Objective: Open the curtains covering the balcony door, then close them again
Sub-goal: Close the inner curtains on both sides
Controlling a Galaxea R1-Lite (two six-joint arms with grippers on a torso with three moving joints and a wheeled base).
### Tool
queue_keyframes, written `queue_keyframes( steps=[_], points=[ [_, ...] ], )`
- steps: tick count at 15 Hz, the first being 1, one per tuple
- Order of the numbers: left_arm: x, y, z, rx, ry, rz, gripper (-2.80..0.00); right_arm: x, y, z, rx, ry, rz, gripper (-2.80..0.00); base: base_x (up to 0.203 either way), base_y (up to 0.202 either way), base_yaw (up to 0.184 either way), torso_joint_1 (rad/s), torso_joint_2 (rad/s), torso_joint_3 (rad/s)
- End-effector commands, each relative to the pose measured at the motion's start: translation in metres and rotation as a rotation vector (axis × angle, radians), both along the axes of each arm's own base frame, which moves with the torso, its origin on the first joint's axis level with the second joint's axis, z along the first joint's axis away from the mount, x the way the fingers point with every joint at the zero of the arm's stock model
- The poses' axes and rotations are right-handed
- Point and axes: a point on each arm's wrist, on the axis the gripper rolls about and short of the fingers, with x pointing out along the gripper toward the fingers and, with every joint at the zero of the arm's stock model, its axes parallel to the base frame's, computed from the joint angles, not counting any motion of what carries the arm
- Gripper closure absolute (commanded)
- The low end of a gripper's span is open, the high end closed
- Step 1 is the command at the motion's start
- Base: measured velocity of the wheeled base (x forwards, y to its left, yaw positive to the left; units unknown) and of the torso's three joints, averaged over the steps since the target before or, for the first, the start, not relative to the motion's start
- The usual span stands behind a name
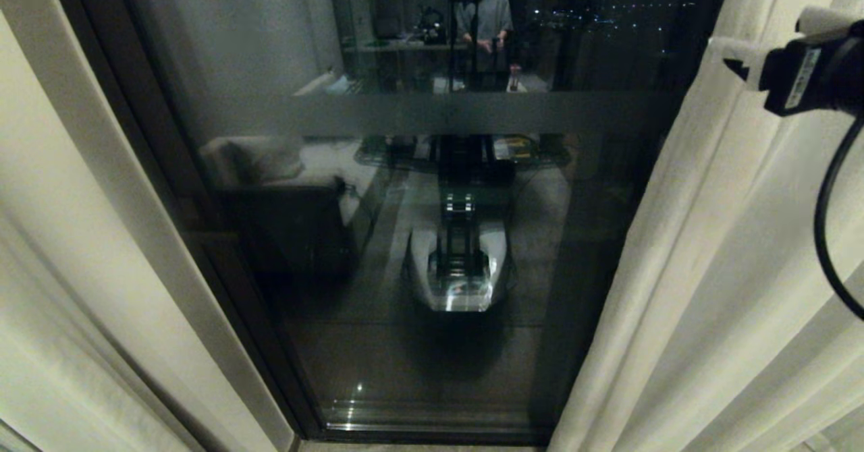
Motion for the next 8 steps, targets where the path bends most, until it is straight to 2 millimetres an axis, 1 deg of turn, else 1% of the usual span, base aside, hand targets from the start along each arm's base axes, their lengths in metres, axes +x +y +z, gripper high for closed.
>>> queue_keyframes(
  steps=[1, 3, 5, 7, 8],
  points=[
    [0.000, 0.000, 0.000, 0.000, 0.000, 0.001, 0.00, -0.041, -0.015, -0.012, 0.000, -0.008, -0.004, -2.80, 0.000, 0.000, 0.000, 0.000, 0.00, 0.000],
    [0.000, 0.000, 0.000, 0.000, 0.000, 0.001, 0.00, -0.065, -0.024, -0.034, -0.014, 0.021, -0.008, -2.80, 0.000, 0.000, 0.000, 0.000, 0.00, 0.000],
    [0.000, 0.000, 0.000, 0.001, 0.000, 0.001, 0.00, -0.082, -0.033, -0.057, -0.031, 0.052, -0.033, -2.80, 0.000, 0.000, 0.000, 0.000, 0.00, 0.000],
    [0.000, 0.000, 0.000, 0.000, 0.000, 0.001, 0.00, -0.096, -0.047, -0.078, -0.060, 0.080, -0.119, -2.80, 0.000, 0.000, 0.000, 0.000, 0.00, 0.000],
    [0.000, 0.000, 0.000, 0.000, 0.000, 0.001, 0.00, -0.104, -0.053, -0.085, -0.067, 0.082, -0.159, -2.80, 0.000, 0.000, 0.000, 0.000, 0.00, 0.000]
  ],
)
